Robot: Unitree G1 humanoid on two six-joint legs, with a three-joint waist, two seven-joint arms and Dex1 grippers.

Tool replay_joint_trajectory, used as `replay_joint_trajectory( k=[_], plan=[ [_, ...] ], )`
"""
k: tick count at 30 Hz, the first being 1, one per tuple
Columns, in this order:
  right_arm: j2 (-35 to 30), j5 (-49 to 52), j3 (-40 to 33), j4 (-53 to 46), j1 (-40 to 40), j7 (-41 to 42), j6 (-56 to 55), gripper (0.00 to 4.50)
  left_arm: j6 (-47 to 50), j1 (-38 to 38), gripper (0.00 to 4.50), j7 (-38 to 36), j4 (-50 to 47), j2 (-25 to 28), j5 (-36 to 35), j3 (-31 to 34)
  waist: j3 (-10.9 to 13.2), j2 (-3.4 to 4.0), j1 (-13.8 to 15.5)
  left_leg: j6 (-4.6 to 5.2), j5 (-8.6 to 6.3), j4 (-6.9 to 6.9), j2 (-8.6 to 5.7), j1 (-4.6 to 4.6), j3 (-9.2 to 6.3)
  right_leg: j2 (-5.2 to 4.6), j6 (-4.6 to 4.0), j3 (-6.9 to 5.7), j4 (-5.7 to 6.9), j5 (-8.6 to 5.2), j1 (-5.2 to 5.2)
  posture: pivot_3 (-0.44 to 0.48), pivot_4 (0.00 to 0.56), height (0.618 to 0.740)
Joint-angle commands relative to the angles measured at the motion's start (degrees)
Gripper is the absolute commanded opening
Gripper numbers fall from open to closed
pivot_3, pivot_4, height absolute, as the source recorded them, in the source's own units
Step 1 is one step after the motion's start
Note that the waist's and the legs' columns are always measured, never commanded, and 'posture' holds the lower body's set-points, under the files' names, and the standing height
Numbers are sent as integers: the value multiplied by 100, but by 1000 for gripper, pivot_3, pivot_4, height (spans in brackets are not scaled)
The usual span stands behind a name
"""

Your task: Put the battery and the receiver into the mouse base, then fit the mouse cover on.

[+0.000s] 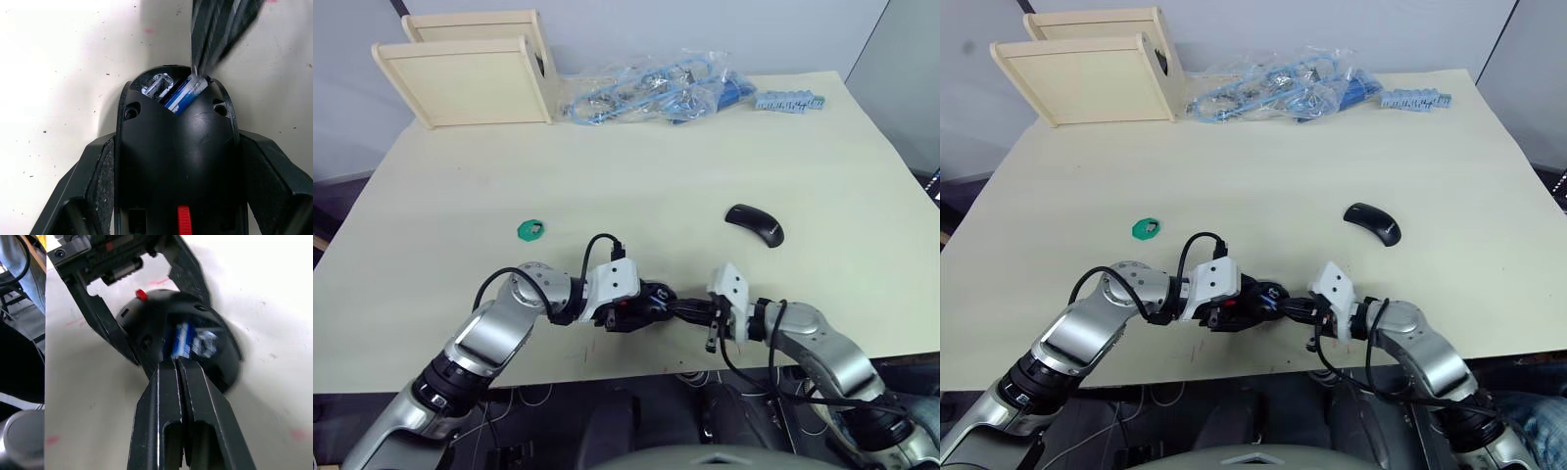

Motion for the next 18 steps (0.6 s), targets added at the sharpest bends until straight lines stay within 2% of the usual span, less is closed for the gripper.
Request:
replay_joint_trajectory(
  k=[1,8,10,11,12,13,14,15,17,18],
  plan=[
    [-86,233,-390,-494,192,159,-403,27,4,82,2952,-70,101,34,76,-127,0,0,5,0,0,0,0,-1,0,0,0,0,0,0,0,0,150,740],
    [-651,886,-1217,-1031,1034,615,-472,27,-108,28,2952,-87,269,3,119,-138,3,1,20,0,0,1,-1,-1,1,-2,1,-1,-1,0,0,0,150,740],
    [-797,909,-1327,-1139,1355,712,-545,542,-150,54,2952,-88,296,1,132,-139,3,2,24,0,0,0,-1,-1,0,-2,0,-3,1,0,1,0,150,740],
    [-830,930,-1365,-1173,1450,725,-548,960,-166,62,2952,-88,304,0,137,-138,3,1,25,0,0,0,-1,-1,0,-2,0,-3,0,0,1,0,150,740],
    [-833,961,-1421,-1205,1532,686,-545,960,-179,70,2952,-86,310,0,141,-138,3,1,21,0,0,0,-1,-1,0,-1,1,-3,0,0,1,0,150,740],
    [-837,965,-1483,-1233,1640,676,-590,1649,-193,78,2952,-83,320,-2,145,-136,3,2,24,0,0,0,-1,-1,1,-2,1,-2,0,0,1,0,150,740],
    [-859,901,-1567,-1259,1832,694,-729,1900,-204,85,2952,-76,328,-5,147,-131,2,2,28,0,0,0,-1,-1,1,-2,1,-1,0,0,1,0,150,740],
    [-871,843,-1663,-1275,2030,696,-853,2354,-220,88,2952,-72,347,-8,151,-128,2,2,40,0,0,0,-1,-1,0,-2,1,-2,0,0,1,0,150,740],
    [-864,833,-1820,-1305,2293,689,-1001,3348,-246,91,2952,-69,373,-14,155,-125,2,2,47,0,0,0,-1,-2,1,-2,1,-3,-2,-1,1,0,150,740],
    [-848,873,-1914,-1337,2395,663,-1040,3989,-257,98,2952,-69,383,-14,154,-119,2,2,44,0,0,0,-1,-2,2,-2,1,-1,-2,-1,1,0,150,740]
  ],
)
